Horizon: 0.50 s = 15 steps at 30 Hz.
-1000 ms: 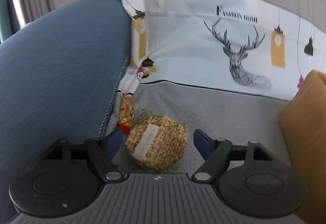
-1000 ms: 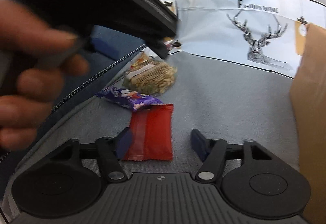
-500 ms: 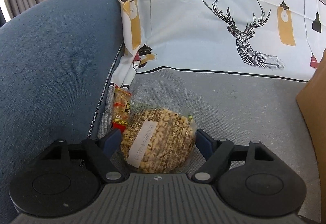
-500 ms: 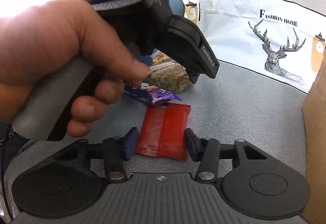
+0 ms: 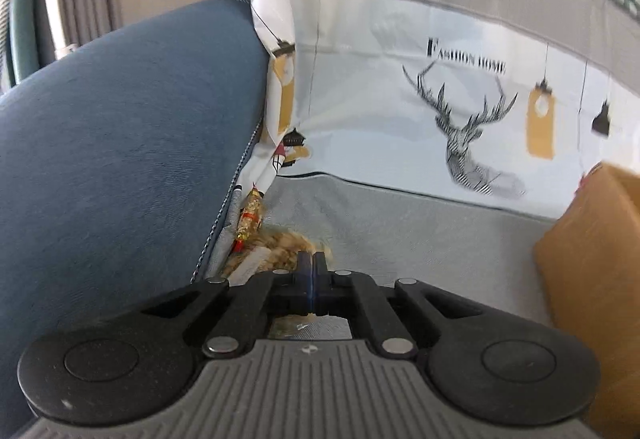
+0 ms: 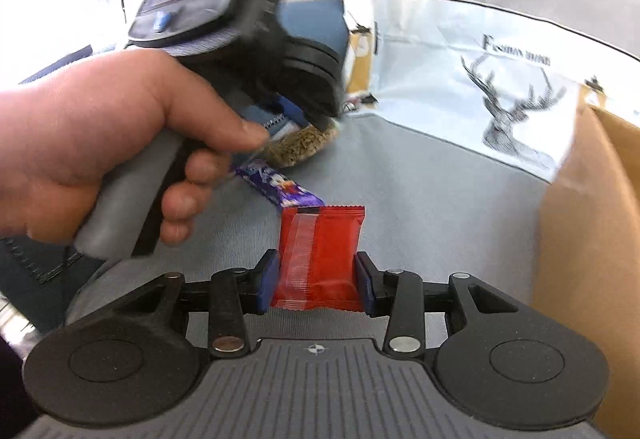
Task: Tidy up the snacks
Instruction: 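Grasp the red bar with the right gripper while the left grasps the round cracker cake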
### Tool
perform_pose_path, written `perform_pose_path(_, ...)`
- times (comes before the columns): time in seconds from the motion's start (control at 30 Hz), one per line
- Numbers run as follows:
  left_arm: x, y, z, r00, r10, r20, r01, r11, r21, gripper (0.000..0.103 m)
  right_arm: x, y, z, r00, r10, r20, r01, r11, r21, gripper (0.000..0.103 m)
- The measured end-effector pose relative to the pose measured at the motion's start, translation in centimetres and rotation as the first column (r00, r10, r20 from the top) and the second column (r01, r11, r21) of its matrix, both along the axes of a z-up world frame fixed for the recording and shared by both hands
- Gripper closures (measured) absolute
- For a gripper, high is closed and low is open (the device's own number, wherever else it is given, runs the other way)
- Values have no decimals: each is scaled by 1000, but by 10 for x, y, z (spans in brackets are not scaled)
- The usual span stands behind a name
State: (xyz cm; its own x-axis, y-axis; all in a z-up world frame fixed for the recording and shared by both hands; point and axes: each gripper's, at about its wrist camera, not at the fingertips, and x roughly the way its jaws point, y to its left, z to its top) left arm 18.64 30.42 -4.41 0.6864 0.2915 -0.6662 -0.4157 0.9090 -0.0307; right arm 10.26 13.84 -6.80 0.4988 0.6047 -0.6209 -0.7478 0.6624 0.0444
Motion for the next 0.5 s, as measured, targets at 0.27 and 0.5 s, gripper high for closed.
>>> perform_pose_path(0.27, -46, -35, 25, 998, -45, 41, 49, 994, -102, 103, -43, -41, 8, 998, -3, -56, -1, 997, -72, 61)
perform_pose_path(0.5, -65, -3, 16, 994, 104, 18, -95, 958, -271, 87, -55, -44, -7, 999, -20, -33, 18, 997, -71, 60)
